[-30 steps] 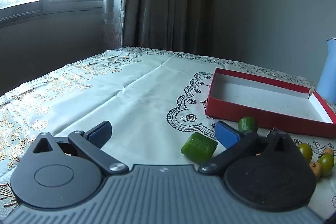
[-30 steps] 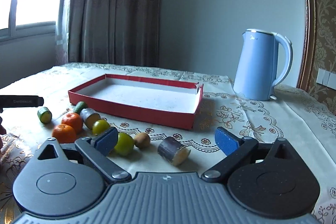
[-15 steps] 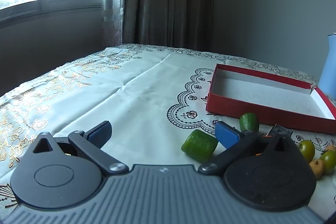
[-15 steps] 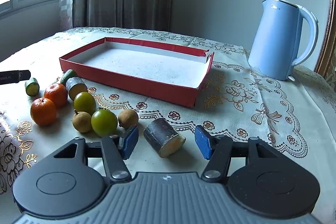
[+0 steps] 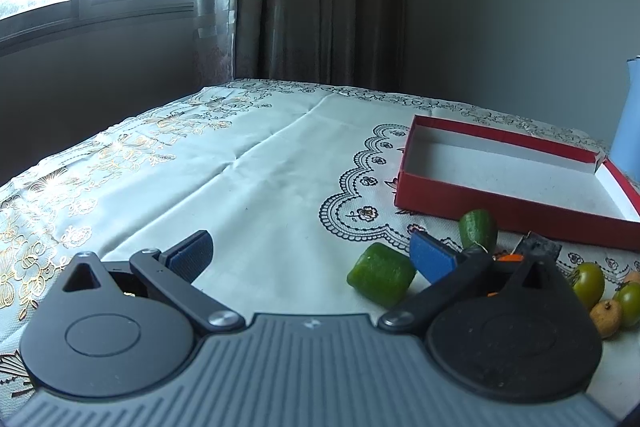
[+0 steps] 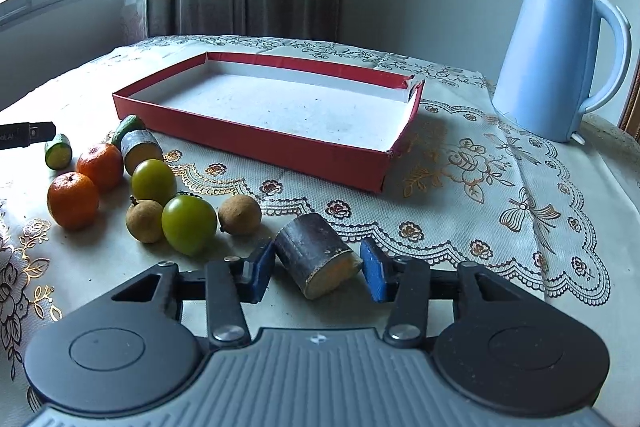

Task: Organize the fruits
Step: 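Grasp the dark sugarcane piece with the right tool and lift it, then lower the sugarcane piece into the red tray and open the right tool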

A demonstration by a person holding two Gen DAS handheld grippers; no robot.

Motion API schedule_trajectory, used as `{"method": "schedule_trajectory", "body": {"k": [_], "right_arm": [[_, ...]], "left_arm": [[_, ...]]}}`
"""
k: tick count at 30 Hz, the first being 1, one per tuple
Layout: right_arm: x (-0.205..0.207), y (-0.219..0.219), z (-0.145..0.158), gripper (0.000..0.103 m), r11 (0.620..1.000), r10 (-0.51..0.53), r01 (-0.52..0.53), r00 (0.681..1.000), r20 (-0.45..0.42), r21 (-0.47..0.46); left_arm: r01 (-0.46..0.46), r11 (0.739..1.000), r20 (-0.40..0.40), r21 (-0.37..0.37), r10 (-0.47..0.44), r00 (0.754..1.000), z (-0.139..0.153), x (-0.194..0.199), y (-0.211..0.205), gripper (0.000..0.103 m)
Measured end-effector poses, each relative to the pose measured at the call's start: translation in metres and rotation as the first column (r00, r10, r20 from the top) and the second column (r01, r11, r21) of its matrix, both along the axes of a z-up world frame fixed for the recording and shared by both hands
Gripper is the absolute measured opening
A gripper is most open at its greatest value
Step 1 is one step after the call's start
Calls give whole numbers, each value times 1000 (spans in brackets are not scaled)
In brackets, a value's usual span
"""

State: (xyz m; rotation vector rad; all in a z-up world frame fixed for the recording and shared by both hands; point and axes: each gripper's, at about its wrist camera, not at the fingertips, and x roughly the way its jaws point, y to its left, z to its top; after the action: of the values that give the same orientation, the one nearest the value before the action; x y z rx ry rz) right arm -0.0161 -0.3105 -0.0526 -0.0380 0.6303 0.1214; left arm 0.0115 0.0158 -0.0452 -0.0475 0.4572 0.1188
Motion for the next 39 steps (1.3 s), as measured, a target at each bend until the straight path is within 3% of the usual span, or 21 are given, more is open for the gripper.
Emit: {"method": "schedule_trajectory", "body": {"k": [5, 11, 18, 25, 31, 33, 35, 38, 39], "right_arm": [[-7, 0, 6, 46, 1000, -18, 17, 999, 27, 12], [-12, 7, 37, 46, 1000, -10, 8, 993, 120, 16], [35, 15, 69, 46, 999, -34, 35, 980, 198, -2], [115, 11, 46, 46, 995, -98, 96, 991, 96, 25], [138, 6, 23, 47, 987, -159, 158, 987, 28, 36], [137, 5, 19, 64, 984, -174, 174, 985, 10, 22], [126, 4, 22, 72, 977, -213, 213, 977, 28, 22], [94, -8, 37, 75, 967, -235, 223, 968, 91, 126], [80, -12, 41, 80, 962, -236, 216, 966, 110, 168]], "left_arm": [[0, 1000, -2, -2, 0, 1000, 0, 1, 0, 103], [0, 1000, -3, -2, 0, 1000, -1, 1, 0, 103], [0, 1000, -4, -4, 0, 1000, -1, 1, 0, 103], [2, 1000, -7, -14, -2, 1000, -2, 2, 2, 103], [9, 1000, -8, -18, -9, 1000, -2, 2, 2, 103], [10, 1000, -8, -23, -11, 1000, -2, 2, 2, 103], [12, 999, -9, -31, -12, 1000, -2, 1, 4, 103], [25, 999, -11, -48, -25, 1000, -1, 0, 7, 103], [40, 997, -16, -60, -41, 999, -1, -2, 10, 103]]}}
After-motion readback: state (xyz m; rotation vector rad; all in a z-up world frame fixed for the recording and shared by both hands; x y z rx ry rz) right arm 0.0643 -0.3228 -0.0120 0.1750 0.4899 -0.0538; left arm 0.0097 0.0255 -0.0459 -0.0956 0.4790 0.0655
